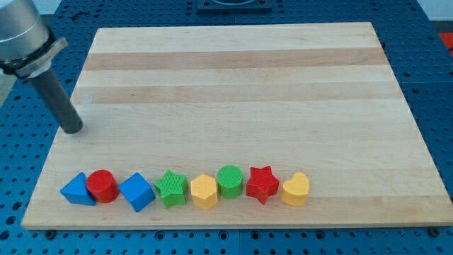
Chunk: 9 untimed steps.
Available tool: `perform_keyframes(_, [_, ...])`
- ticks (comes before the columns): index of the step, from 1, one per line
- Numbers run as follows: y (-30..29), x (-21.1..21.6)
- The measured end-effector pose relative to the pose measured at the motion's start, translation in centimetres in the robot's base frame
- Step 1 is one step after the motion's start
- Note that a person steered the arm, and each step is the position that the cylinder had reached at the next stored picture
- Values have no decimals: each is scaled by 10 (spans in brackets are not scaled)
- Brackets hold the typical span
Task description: Push a group of blocks towards the bottom center of the board
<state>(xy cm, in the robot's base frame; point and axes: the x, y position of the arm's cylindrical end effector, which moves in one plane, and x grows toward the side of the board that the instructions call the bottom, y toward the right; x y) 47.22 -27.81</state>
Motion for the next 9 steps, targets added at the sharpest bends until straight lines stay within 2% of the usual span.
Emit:
perform_keyframes(2, [-5, 69])
perform_keyframes(4, [-4, 114])
perform_keyframes(5, [-3, 113])
perform_keyframes(6, [25, 114])
perform_keyframes(9, [136, 114])
